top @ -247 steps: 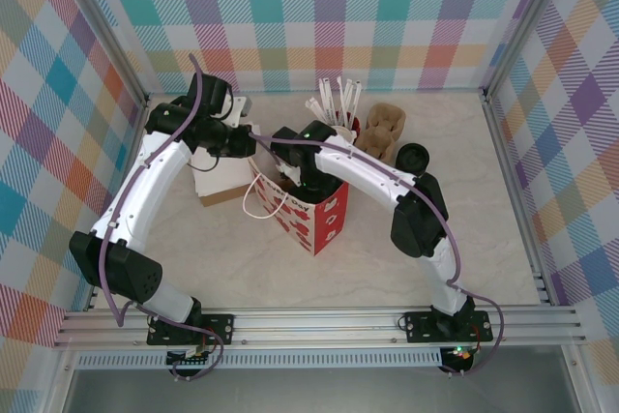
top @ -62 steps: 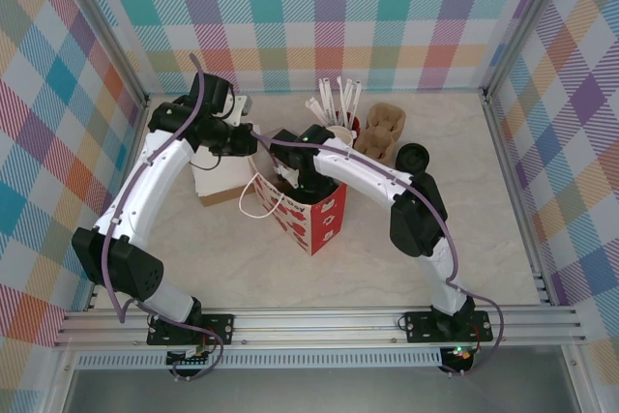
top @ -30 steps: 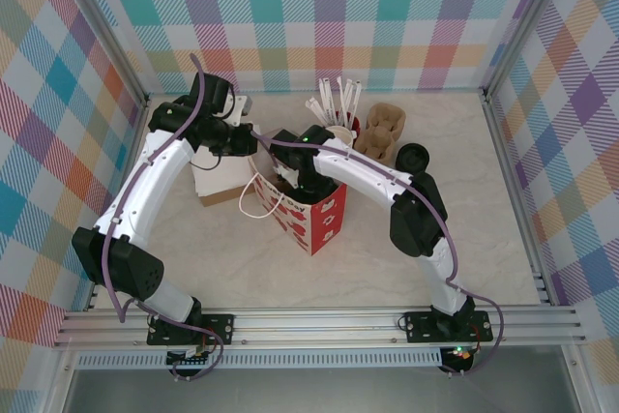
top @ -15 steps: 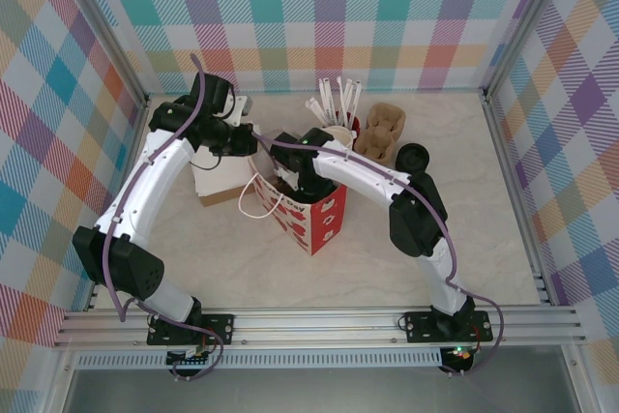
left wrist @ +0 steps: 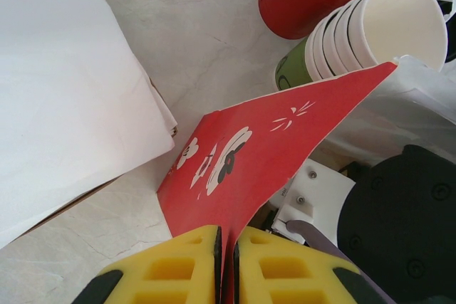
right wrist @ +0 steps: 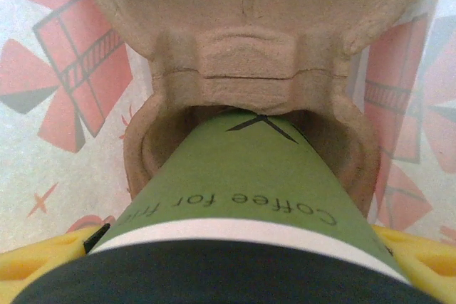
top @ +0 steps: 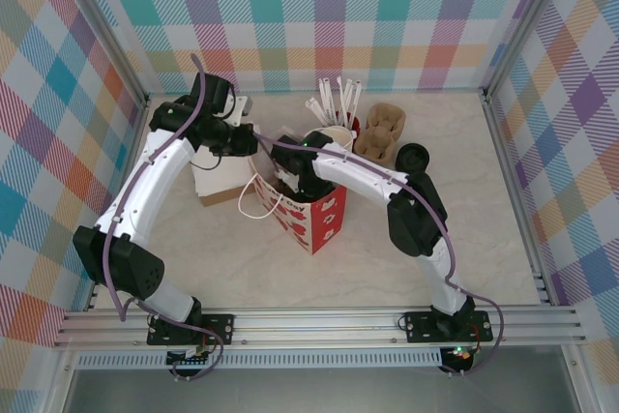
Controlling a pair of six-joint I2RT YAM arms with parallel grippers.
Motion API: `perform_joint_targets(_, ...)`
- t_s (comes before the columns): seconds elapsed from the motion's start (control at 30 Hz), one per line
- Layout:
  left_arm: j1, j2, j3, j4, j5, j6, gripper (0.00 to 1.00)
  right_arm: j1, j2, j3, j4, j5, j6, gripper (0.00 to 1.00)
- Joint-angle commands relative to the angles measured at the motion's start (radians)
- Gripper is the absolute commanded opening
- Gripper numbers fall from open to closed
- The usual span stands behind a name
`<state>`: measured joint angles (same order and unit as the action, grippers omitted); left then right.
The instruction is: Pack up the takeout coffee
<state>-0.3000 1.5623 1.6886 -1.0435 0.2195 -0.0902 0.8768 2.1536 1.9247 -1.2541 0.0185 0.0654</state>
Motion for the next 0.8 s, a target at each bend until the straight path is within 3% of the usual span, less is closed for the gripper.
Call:
perform_joint_targets(0.0, 0.010, 0.002, -0.018, 0.007, 0.022, -0.013, 0.13, -0.003, 0.038, -0.026, -0.009, 0.009, -0.013, 0.71)
perform_joint_targets(0.77, 0.010, 0.001, -0.015, 0.007, 0.021, -0.015, 0.13, -0.003, 0.039, -0.048, 0.004, 0.018, -0.015, 0.71)
